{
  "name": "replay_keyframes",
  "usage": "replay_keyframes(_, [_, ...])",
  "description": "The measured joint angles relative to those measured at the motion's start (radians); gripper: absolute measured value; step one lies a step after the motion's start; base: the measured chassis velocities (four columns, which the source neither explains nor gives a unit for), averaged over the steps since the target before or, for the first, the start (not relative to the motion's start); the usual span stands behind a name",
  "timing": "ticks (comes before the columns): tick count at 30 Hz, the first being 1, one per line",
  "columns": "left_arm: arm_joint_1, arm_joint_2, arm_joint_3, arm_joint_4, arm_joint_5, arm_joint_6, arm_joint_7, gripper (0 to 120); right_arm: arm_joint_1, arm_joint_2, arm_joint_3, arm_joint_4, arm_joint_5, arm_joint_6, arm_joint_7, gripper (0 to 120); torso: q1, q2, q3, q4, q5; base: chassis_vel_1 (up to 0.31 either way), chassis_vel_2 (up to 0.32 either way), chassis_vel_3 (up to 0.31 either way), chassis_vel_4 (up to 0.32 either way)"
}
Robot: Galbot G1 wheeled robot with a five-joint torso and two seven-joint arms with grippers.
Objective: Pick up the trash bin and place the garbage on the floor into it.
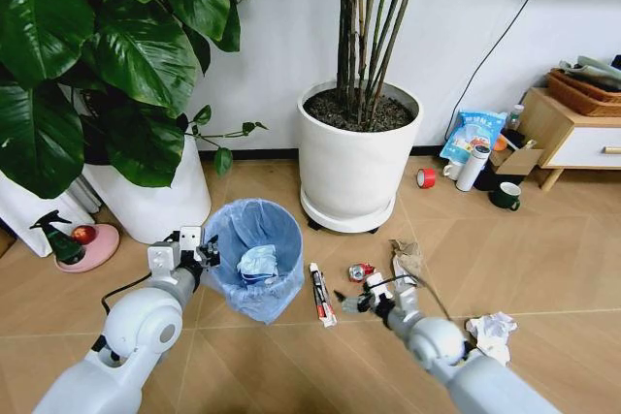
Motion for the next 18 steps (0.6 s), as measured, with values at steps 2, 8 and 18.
replay_keyframes(2, [-0.001,-0.001,0.0,0.0,0.0,0.0,0.0,0,0.007,0.015,-0.014,-0.019,-0.002,0.001,0.007,100,0.0,0.0,0.0,0.0,0.0003,0.0,0.0,0.0,0.0])
replay_keyframes(8, [-0.013,-0.008,0.004,0.0,0.004,0.0,0.004,0,0.059,0.091,-0.071,-0.104,-0.006,0.003,0.035,100,0.0,0.0,0.0,0.0001,0.0005,0.0,0.0,0.0,0.0])
replay_keyframes(18, [-0.013,-0.02,0.004,0.0,0.015,-0.004,0.006,0,0.127,0.163,-0.101,-0.25,0.003,0.002,0.055,100,0.0,0.0,0.0,0.0001,0.0001,0.0,0.0,0.0,0.0])
